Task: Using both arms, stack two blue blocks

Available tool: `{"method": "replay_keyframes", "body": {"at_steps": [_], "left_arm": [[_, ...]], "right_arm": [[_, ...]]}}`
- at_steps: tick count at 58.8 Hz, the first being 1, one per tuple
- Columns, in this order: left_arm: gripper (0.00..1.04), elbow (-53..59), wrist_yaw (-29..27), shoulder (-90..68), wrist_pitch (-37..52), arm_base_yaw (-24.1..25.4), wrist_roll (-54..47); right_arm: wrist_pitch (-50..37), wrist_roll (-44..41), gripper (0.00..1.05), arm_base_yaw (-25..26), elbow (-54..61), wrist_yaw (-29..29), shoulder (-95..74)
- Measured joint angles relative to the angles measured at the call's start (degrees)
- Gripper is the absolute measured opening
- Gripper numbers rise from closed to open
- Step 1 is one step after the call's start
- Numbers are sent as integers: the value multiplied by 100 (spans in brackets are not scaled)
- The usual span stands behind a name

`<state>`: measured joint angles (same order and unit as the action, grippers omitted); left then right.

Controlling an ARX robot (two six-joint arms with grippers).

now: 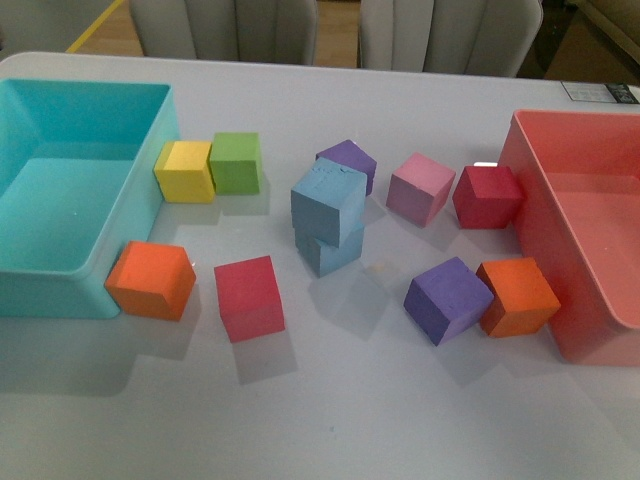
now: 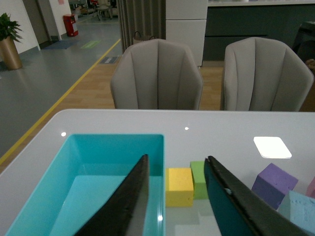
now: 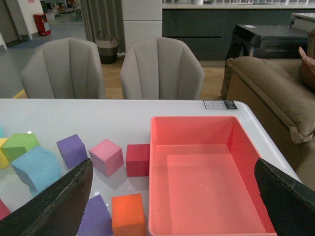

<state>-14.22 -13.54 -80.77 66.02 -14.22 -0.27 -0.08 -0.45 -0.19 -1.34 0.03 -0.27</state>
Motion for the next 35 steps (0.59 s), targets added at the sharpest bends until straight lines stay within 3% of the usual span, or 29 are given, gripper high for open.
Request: {"method": "replay_keyframes", "body": {"at_steps": [10, 35], "left_arm": [[1, 501, 332, 817, -334, 339, 28], [2, 1193, 1012, 2990, -1825, 990, 17]], "right_arm": [[0, 2, 96, 0, 0, 0, 0], [0, 0, 96, 0, 0, -2, 0]]}}
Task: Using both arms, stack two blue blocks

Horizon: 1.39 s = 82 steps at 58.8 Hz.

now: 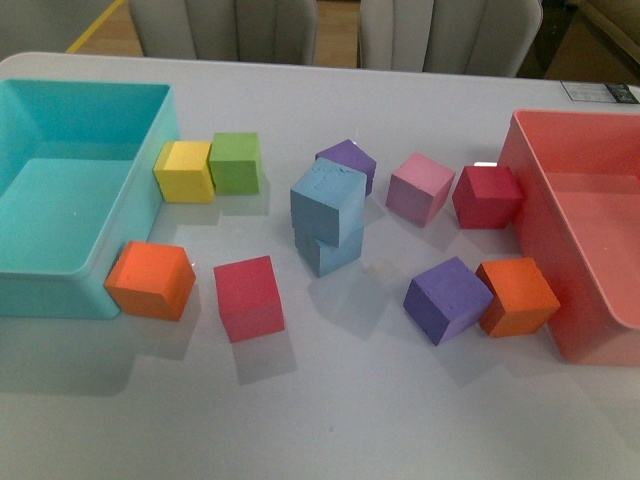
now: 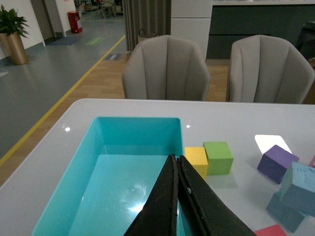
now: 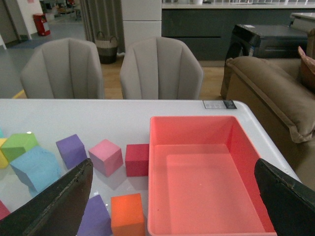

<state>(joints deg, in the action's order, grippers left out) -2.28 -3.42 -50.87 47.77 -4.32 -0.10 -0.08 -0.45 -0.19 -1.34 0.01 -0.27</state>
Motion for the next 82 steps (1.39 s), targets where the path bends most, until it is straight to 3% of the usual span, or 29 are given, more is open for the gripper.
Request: {"method": "replay_keyframes", "body": {"at_steps": [2, 8, 36, 76, 82], "left_arm": [[2, 33, 256, 195, -155, 192, -4], [2, 90, 289, 636, -527, 396, 0], [2, 146, 343, 2706, -2409, 407, 0], [2, 146, 343, 4085, -3773, 407, 0], [2, 144, 343, 4859, -4699, 407, -2]], "right_arm": [[0, 2, 96, 0, 0, 2, 0], [0, 0, 96, 0, 0, 0, 0], [0, 2, 96, 0, 0, 2, 0], [0, 2, 96, 0, 0, 2, 0], [0, 2, 96, 0, 0, 0, 0]]}}
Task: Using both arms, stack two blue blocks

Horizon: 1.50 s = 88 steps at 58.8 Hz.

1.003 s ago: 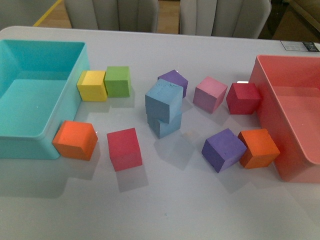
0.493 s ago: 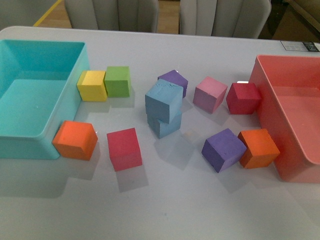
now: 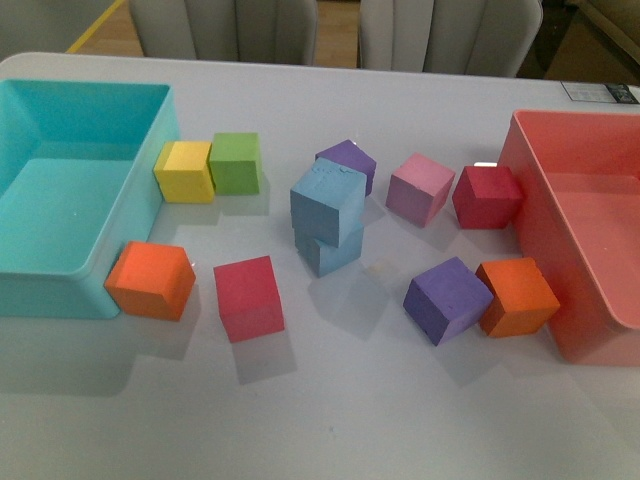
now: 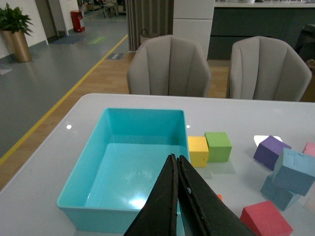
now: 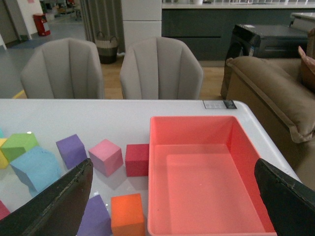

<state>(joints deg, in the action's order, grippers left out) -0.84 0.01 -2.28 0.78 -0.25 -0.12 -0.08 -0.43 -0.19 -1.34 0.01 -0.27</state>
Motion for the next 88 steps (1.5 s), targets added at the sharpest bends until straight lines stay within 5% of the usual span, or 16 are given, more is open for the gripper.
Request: {"method": "replay_keyframes", "body": {"at_steps": [22, 51, 88], "left_arm": [[3, 0, 0, 192, -70, 0, 9], [96, 0, 0, 192, -70, 0, 4], [96, 0, 0, 192, -70, 0, 0]], "right_arm": [[0, 0, 96, 0, 0, 0, 0], [0, 0, 96, 0, 0, 0, 0], [0, 0, 96, 0, 0, 2, 0]]}}
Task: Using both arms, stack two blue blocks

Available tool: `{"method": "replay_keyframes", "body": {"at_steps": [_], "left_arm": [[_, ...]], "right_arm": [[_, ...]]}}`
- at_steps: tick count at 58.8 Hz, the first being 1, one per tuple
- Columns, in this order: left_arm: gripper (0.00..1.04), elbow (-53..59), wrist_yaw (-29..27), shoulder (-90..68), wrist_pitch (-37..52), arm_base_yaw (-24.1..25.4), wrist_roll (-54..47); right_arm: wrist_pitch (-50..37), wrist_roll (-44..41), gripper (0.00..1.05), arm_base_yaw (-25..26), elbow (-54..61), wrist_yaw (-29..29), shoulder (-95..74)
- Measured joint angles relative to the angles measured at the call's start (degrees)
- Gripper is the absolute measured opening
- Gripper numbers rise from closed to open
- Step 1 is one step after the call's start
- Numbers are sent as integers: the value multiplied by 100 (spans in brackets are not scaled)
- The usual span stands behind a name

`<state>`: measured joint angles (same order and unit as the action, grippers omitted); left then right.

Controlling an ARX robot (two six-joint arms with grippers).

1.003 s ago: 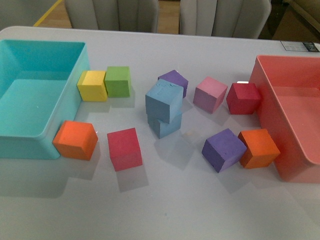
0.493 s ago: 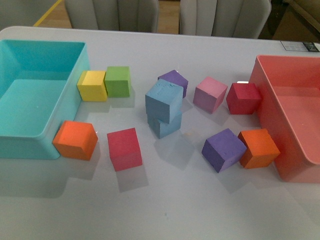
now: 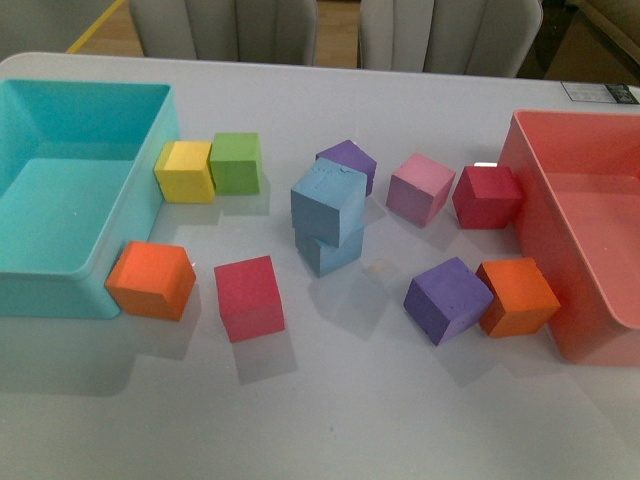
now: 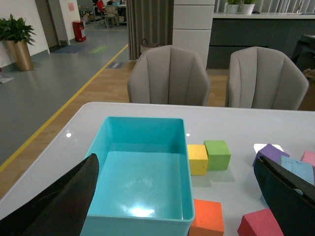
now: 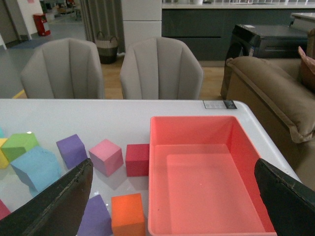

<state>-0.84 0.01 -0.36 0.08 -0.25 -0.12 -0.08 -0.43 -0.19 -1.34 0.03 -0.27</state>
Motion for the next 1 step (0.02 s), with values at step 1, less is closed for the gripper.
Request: {"method": "replay_keyframes", "body": {"at_steps": [1], "left_arm": [[96, 0, 0, 0, 0, 0, 0]], "right_arm": [[0, 0, 96, 0, 0, 0, 0]]}}
